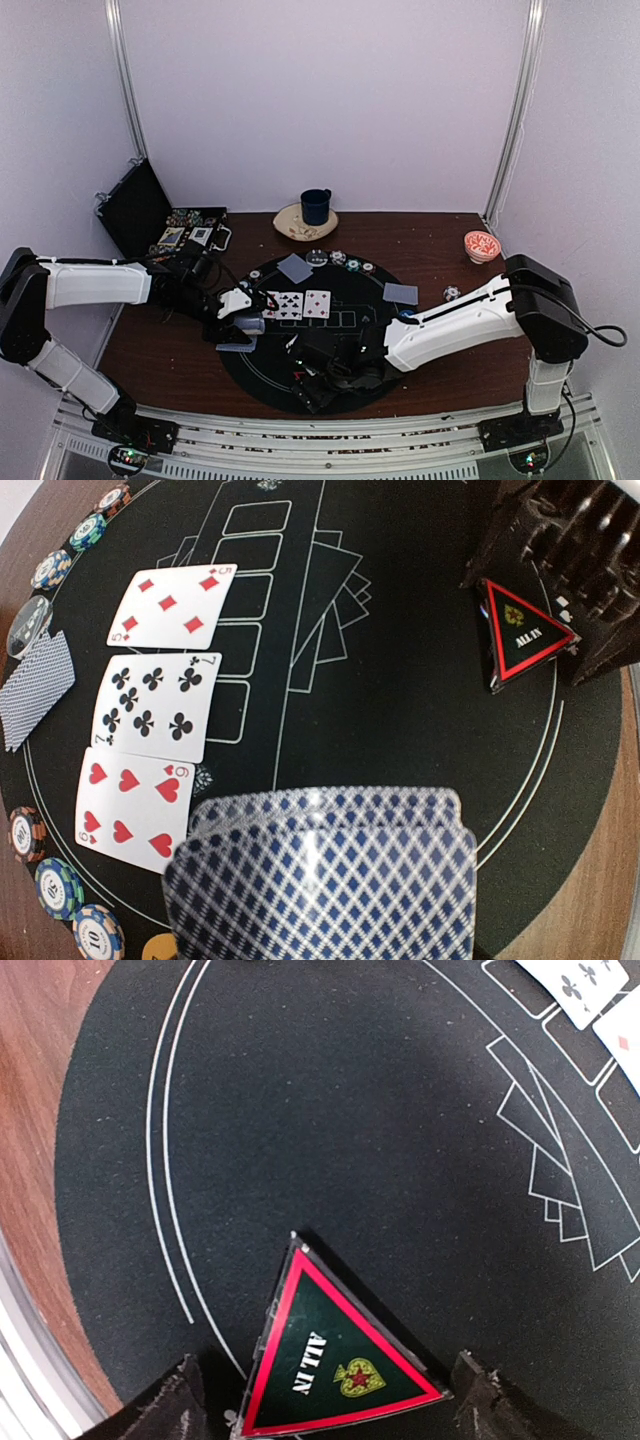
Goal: Distribute texas hold em gaming equipment
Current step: Move the all-in button to the small blind area.
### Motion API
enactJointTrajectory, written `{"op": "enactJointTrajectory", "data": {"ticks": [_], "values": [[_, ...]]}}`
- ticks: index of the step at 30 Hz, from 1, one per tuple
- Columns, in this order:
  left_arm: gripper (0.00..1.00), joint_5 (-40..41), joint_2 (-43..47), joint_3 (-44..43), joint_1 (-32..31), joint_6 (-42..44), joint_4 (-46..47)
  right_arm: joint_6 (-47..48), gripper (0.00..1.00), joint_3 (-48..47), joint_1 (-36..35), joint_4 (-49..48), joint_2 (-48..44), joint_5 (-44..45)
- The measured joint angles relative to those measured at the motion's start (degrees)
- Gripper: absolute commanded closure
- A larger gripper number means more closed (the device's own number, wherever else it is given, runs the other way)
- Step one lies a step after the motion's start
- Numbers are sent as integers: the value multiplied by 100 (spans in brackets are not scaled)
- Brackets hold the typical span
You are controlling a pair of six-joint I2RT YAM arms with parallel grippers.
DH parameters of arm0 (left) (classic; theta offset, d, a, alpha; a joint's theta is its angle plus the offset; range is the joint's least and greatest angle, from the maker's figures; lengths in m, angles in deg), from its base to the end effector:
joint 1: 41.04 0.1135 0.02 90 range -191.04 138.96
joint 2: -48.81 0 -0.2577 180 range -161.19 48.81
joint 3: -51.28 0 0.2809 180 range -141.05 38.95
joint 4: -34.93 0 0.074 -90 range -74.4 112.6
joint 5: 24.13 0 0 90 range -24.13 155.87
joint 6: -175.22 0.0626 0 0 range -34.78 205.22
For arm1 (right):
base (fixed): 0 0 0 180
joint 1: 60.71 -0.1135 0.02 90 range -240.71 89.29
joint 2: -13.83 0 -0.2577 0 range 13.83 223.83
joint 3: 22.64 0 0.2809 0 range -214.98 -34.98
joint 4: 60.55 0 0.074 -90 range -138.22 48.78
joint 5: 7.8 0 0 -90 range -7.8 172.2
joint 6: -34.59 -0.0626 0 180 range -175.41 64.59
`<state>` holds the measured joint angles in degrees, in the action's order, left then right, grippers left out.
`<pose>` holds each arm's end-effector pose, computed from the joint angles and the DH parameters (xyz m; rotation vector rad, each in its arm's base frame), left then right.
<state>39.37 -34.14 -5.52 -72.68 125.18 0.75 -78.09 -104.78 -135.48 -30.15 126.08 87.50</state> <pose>0.2449 -0.1837 0.1325 1.6160 1.9695 -0.5483 0.1179 0.4111 0.0924 -1.1553 2.4389 0.4514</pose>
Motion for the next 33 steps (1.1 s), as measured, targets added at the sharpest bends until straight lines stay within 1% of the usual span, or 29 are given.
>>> {"op": "enactJointTrajectory", "data": {"ticks": [4,7,18,26,33], "values": [[66,0,0,0,0,-2,0,-120,24,-13,-7,-2,24,122],[66,0,0,2,0,-2,0,-175,34,-13,-7,2,26,199],[66,15,0,0,0,-4,0,-380,43,-59,-11,144,26,538],[66,15,0,0,0,-7,-2,-468,44,-79,42,417,-35,1021],[66,15,0,0,2,-7,0,-463,44,-55,426,588,-138,1274]]}}
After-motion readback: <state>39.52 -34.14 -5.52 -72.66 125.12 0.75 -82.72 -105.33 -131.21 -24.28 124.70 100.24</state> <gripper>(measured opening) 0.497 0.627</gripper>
